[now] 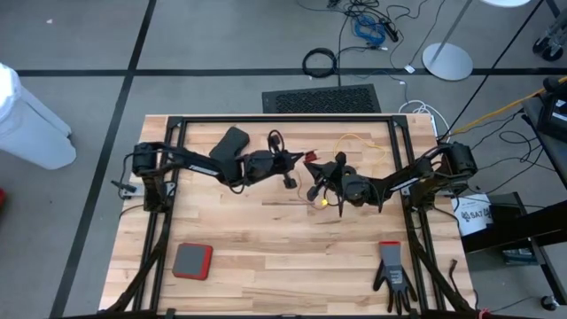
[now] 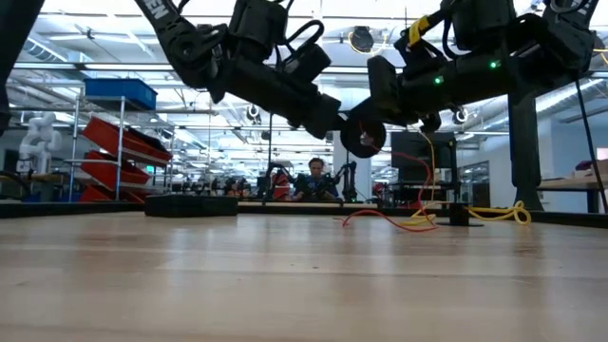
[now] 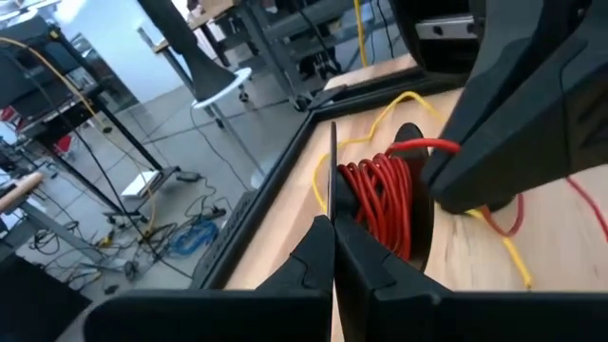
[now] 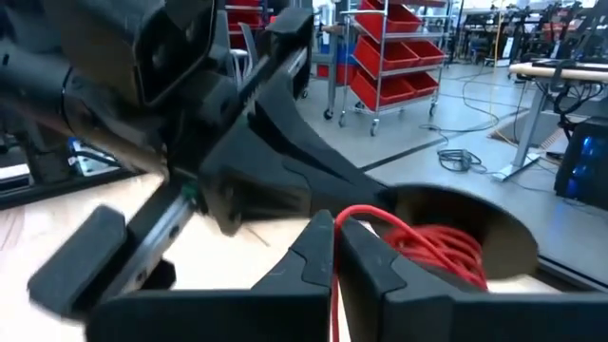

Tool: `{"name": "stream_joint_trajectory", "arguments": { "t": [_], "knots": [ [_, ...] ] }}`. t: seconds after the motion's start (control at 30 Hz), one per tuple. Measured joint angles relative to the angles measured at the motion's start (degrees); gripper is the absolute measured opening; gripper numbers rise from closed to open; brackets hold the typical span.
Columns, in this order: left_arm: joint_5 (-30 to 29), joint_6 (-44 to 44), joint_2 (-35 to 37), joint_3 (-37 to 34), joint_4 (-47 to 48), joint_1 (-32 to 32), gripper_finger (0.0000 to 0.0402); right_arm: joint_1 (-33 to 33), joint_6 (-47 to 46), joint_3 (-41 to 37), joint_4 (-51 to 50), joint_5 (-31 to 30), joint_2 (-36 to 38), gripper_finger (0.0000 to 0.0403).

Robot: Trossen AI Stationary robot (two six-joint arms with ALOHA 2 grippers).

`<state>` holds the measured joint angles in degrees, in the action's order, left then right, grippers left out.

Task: Coil cords
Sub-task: Coil the red wire onto the black spool

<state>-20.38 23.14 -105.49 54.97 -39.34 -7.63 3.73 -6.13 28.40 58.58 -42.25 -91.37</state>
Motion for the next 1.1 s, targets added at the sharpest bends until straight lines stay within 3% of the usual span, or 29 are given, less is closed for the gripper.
{"name": "stream_joint_trajectory", "arguments": {
  "t": [0.3,0.67,0.9,1.1],
  "knots": [
    [-0.5,-4.9,-2.2,0.2,-7.0,0.0,0.0000,0.9,2.3,0.1,2.0,-4.4,-2.1,0.0000],
    [1.9,-11.1,-2.2,0.2,-10.0,-0.3,0.0000,1.0,6.8,3.6,7.7,-9.5,-10.7,0.0000],
    [8.2,-18.5,-2.2,0.2,-10.5,-2.3,0.0000,3.0,17.3,6.4,9.6,-17.7,-15.4,0.0000],
    [16.7,-23.6,-2.2,0.1,-10.5,-5.1,0.0000,3.5,19.9,4.4,10.2,-17.8,-15.5,0.0001]
  ]
}}
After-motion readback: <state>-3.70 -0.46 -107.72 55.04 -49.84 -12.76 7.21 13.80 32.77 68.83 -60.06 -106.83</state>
